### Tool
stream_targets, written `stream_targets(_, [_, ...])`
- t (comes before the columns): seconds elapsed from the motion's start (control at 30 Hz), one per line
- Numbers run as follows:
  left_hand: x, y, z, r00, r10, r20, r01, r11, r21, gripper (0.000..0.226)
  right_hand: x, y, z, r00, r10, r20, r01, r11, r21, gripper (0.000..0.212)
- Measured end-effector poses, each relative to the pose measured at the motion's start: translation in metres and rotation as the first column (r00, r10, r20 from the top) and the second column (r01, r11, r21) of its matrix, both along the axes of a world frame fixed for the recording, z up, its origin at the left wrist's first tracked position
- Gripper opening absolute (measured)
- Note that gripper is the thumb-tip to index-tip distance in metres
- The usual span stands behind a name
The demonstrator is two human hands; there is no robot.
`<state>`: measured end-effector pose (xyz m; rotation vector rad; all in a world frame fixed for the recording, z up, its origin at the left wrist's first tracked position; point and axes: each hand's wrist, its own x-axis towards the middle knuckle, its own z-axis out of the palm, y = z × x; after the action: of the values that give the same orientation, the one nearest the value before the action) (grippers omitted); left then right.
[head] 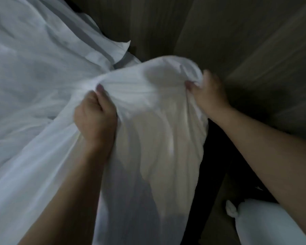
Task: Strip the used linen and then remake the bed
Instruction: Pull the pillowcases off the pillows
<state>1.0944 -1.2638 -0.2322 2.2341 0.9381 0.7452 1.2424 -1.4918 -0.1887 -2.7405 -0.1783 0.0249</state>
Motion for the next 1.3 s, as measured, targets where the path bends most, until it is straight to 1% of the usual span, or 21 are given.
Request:
stream_targets(0.03, [-0.002,0.000,-0.031,0.975,-0.103,-0.199,0.104,0.995,-0.005,0.047,-0.006,-0.003,-0.013,0.998,-0.023,-0.063,0.018,0.996,-0.083,0.064])
stream_targets(0.07, [-0.010,-0.002,-0.058,0.906,-0.202,-0.371,0.199,0.979,-0.047,0.041,-0.018,-0.005,-0.025,0.990,-0.041,-0.135,0.021,0.989,-0.144,0.070])
stream_targets(0.1, [-0.022,-0.007,-0.074,0.804,-0.318,-0.502,0.255,0.948,-0.192,0.032,-0.034,-0.006,-0.035,0.977,-0.054,-0.205,0.017,0.984,-0.177,0.074])
stream_targets(0.13, [-0.035,-0.012,-0.085,0.720,-0.398,-0.569,0.275,0.916,-0.292,0.025,-0.054,-0.008,-0.043,0.965,-0.053,-0.258,0.005,0.983,-0.184,0.077])
stream_targets(0.17, [-0.042,-0.012,-0.094,0.677,-0.454,-0.579,0.323,0.890,-0.320,0.022,-0.075,-0.009,-0.049,0.955,-0.033,-0.294,-0.017,0.986,-0.168,0.076])
stream_targets(0.2, [-0.047,-0.012,-0.096,0.646,-0.484,-0.590,0.412,0.872,-0.265,0.024,-0.097,-0.011,-0.050,0.950,-0.005,-0.313,-0.043,0.988,-0.146,0.074])
stream_targets(0.23, [-0.053,-0.015,-0.087,0.620,-0.474,-0.625,0.502,0.852,-0.148,0.027,-0.119,-0.013,-0.048,0.947,0.020,-0.321,-0.063,0.990,-0.124,0.071])
stream_targets(0.27, [-0.059,-0.015,-0.069,0.562,-0.505,-0.655,0.578,0.806,-0.126,0.032,-0.140,-0.015,-0.042,0.947,0.037,-0.320,-0.075,0.991,-0.108,0.067])
stream_targets(0.3, [-0.067,-0.015,-0.052,0.562,-0.509,-0.652,0.606,0.790,-0.094,0.036,-0.159,-0.017,-0.033,0.947,0.042,-0.318,-0.077,0.992,-0.100,0.065])
stream_targets(0.37, [-0.085,-0.017,-0.016,0.600,-0.513,-0.614,0.591,0.802,-0.092,0.044,-0.195,-0.021,-0.004,0.954,0.029,-0.299,-0.054,0.996,-0.078,0.062])
stream_targets(0.4, [-0.093,-0.021,0.005,0.609,-0.519,-0.600,0.606,0.792,-0.070,0.047,-0.210,-0.024,0.015,0.958,0.015,-0.285,-0.033,0.998,-0.058,0.062])
stream_targets(0.5, [-0.117,-0.043,0.072,0.605,-0.564,-0.562,0.686,0.728,0.008,0.055,-0.256,-0.042,0.077,0.977,-0.009,-0.212,0.008,1.000,-0.005,0.060])
stream_targets(0.6, [-0.147,-0.072,0.139,0.613,-0.618,-0.492,0.734,0.676,0.064,0.055,-0.307,-0.063,0.142,0.995,-0.042,-0.091,0.047,0.997,0.053,0.058])
stream_targets(0.73, [-0.198,-0.116,0.213,0.581,-0.701,-0.413,0.800,0.585,0.133,0.052,-0.379,-0.098,0.222,0.990,-0.116,0.086,0.110,0.991,0.076,0.056])
stream_targets(0.83, [-0.230,-0.143,0.249,0.512,-0.765,-0.391,0.859,0.453,0.239,0.055,-0.427,-0.130,0.267,0.964,-0.219,0.152,0.199,0.970,0.140,0.055])
stream_targets(0.87, [-0.239,-0.153,0.257,0.498,-0.776,-0.387,0.865,0.419,0.275,0.055,-0.443,-0.143,0.278,0.951,-0.257,0.171,0.230,0.959,0.164,0.056])
stream_targets(0.93, [-0.258,-0.177,0.273,0.470,-0.804,-0.365,0.877,0.378,0.298,0.052,-0.474,-0.168,0.295,0.922,-0.338,0.186,0.305,0.934,0.188,0.058])
stream_targets(1.0, [-0.273,-0.210,0.288,0.402,-0.853,-0.332,0.897,0.293,0.331,0.049,-0.506,-0.194,0.309,0.884,-0.426,0.189,0.395,0.900,0.184,0.059])
stream_targets(1.13, [-0.302,-0.297,0.316,0.218,-0.940,-0.262,0.899,0.089,0.430,0.049,-0.584,-0.252,0.320,0.780,-0.596,0.192,0.566,0.802,0.194,0.059])
stream_targets(1.23, [-0.343,-0.367,0.335,0.071,-0.975,-0.213,0.879,-0.040,0.475,0.050,-0.662,-0.291,0.327,0.680,-0.709,0.189,0.682,0.706,0.192,0.061])
stream_targets(1.3, [-0.382,-0.410,0.346,-0.037,-0.977,-0.209,0.861,-0.137,0.489,0.049,-0.719,-0.311,0.335,0.605,-0.773,0.192,0.752,0.634,0.182,0.062])
